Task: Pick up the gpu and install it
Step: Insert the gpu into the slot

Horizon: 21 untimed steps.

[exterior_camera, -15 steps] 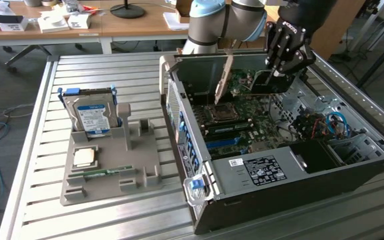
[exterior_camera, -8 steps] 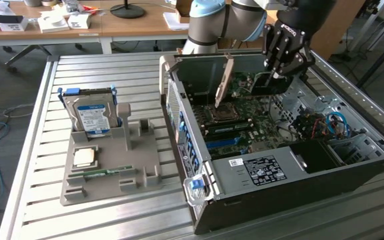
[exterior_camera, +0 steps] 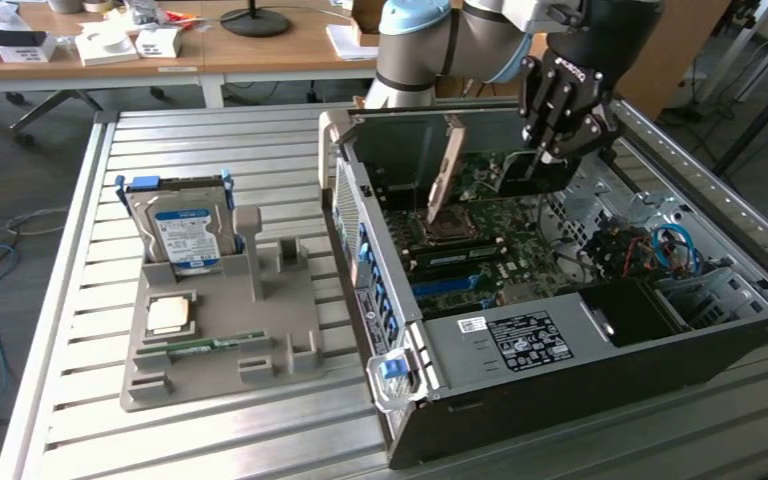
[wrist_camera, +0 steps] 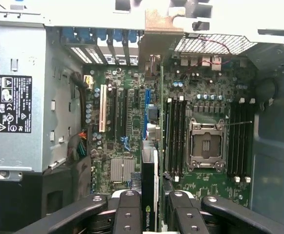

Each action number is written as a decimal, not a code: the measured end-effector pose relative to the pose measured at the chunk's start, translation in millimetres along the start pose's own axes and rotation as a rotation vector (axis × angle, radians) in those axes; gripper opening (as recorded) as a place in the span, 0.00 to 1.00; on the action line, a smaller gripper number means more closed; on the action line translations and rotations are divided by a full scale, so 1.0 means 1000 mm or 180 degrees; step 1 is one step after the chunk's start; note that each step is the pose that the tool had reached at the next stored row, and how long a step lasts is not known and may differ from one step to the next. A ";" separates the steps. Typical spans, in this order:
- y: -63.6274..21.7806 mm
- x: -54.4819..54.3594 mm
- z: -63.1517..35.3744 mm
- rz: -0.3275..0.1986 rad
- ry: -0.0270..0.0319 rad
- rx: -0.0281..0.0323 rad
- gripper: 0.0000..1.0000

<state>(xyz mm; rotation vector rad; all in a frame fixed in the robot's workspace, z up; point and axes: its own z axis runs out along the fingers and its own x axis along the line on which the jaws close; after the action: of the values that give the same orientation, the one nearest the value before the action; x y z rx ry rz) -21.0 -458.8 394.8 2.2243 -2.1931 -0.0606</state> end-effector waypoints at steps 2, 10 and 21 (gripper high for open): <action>0.0004 -0.001 0.0020 0.0000 0.0000 0.0000 0.26; 0.0020 -0.002 0.0112 0.0000 0.0001 0.0000 0.26; 0.0031 -0.003 0.0307 0.0001 0.0001 0.0000 0.26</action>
<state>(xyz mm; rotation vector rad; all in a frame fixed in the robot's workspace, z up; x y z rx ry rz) -25.4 -455.8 364.4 2.2240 -2.1932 -0.0604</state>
